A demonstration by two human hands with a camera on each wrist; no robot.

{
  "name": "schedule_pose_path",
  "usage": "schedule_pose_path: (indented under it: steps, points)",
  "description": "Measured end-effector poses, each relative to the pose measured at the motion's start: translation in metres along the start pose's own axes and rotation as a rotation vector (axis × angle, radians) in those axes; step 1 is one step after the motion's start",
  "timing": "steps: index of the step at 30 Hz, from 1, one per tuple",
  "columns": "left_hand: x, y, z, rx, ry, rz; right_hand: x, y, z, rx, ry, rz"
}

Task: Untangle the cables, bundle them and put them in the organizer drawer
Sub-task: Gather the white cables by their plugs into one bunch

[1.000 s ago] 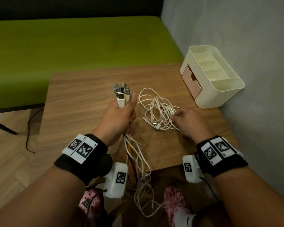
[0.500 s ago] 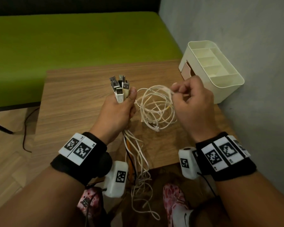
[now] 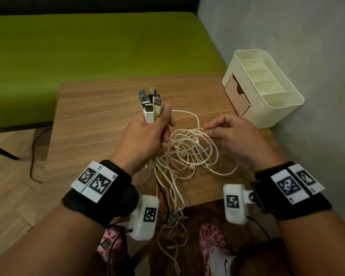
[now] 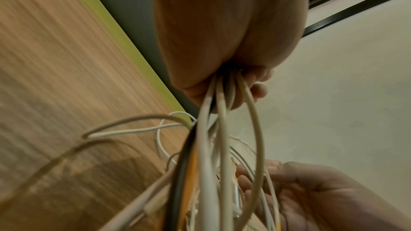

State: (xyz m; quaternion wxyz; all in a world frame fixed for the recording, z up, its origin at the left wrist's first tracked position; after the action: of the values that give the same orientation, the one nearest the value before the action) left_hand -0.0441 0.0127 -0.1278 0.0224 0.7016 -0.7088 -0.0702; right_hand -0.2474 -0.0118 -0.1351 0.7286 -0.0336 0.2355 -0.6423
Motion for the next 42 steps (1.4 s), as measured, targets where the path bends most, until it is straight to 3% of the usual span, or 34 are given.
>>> schedule_pose_path:
  steps: [4,8,10,13,15,19,25,32,42]
  points:
    - [0.001,-0.001,0.004,-0.026,-0.036,0.003,-0.007,-0.008,0.008,-0.240,-0.092,-0.048]
    - [0.001,-0.002,0.005,-0.028,-0.057,-0.016,-0.010,-0.001,0.010,-0.431,-0.164,0.025]
    - [0.001,-0.002,0.006,-0.018,-0.064,-0.025,-0.010,-0.001,0.008,-0.355,-0.115,0.043]
    - [0.001,-0.003,0.007,-0.029,-0.082,-0.032,-0.009,0.001,0.011,0.069,-0.050,0.077]
    - [0.000,-0.002,0.006,-0.037,-0.085,-0.031,-0.008,0.004,0.009,0.229,-0.003,0.107]
    - [-0.001,-0.001,0.007,-0.031,-0.089,-0.031,-0.013,0.014,0.001,0.050,0.021,0.209]
    - [-0.002,0.000,0.005,-0.033,-0.087,-0.028,-0.016,0.025,-0.003,-0.219,0.004,0.215]
    - [-0.003,0.000,0.004,-0.032,-0.077,-0.028,-0.013,0.031,-0.002,-0.528,-0.078,0.119]
    - [-0.003,0.000,0.006,-0.042,-0.104,-0.029,-0.024,-0.002,0.031,-0.304,-0.329,-0.208]
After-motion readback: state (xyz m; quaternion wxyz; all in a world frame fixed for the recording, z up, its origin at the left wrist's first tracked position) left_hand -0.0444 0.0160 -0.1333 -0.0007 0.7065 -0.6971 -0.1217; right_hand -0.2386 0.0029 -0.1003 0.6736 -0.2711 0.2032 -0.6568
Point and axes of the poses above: each hand's wrist, its own x-axis towards the middle knuckle, its own y-axis out of the palm, z = x × y, the point moved 7 cm from there along x, towards the middle knuckle, and after that the axes turned 5 degrees about -x, right-handed, at the moved point
